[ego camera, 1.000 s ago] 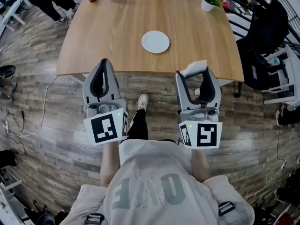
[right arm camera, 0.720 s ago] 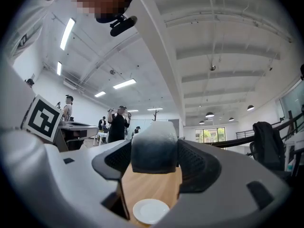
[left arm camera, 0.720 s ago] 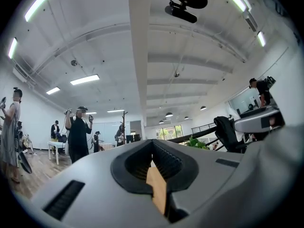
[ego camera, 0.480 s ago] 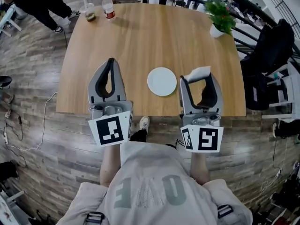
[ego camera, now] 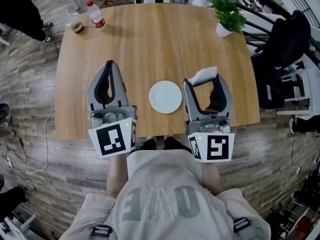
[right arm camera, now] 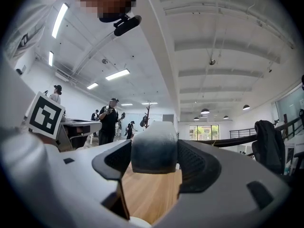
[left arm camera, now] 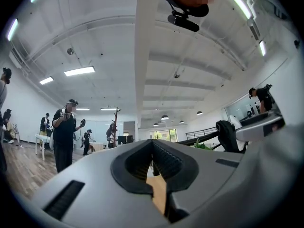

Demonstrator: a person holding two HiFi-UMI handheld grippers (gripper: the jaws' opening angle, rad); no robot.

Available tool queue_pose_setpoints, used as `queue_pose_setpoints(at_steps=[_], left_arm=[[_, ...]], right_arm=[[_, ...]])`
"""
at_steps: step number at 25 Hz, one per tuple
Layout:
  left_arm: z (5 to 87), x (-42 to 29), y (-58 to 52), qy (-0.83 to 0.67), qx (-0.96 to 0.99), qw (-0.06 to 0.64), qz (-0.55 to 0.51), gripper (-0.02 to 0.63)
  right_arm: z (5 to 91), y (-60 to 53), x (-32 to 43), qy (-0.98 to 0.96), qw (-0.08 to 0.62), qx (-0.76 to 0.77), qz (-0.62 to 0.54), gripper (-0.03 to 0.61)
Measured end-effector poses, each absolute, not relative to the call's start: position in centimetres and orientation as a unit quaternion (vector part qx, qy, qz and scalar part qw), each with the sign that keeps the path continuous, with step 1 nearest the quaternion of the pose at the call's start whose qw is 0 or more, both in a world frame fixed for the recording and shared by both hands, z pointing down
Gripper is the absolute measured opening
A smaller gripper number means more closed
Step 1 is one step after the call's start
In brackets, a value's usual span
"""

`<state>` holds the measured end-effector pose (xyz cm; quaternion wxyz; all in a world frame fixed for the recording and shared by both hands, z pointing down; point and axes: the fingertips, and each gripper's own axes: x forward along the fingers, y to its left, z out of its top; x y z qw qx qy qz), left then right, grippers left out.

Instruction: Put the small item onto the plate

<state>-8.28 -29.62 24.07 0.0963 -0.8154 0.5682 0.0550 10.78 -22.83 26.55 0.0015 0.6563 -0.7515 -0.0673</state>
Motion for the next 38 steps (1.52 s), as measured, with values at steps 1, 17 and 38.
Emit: queue_pose_setpoints(at_steps=[1, 17, 38], left_arm=[[23.9, -7.9, -29.9, 0.568, -0.815, 0.098, 0.057, 0.009], [23.6, -5.1, -30.3, 0.581, -0.804, 0.114, 0.050, 0.009], [28.8, -7.7, -29.2, 0.608, -0.791, 0.063, 0.001, 0.009]], right_arm=[[26.6, -23.1, 11.1, -0.752, 0.002, 0.655, -0.067, 0.307], [27.8, -25.8, 11.7, -0.785, 0.036, 0.615, -0.066, 0.307], [52.7, -27.9, 5.5, -0.806, 0.408, 0.416, 0.107, 0.307]])
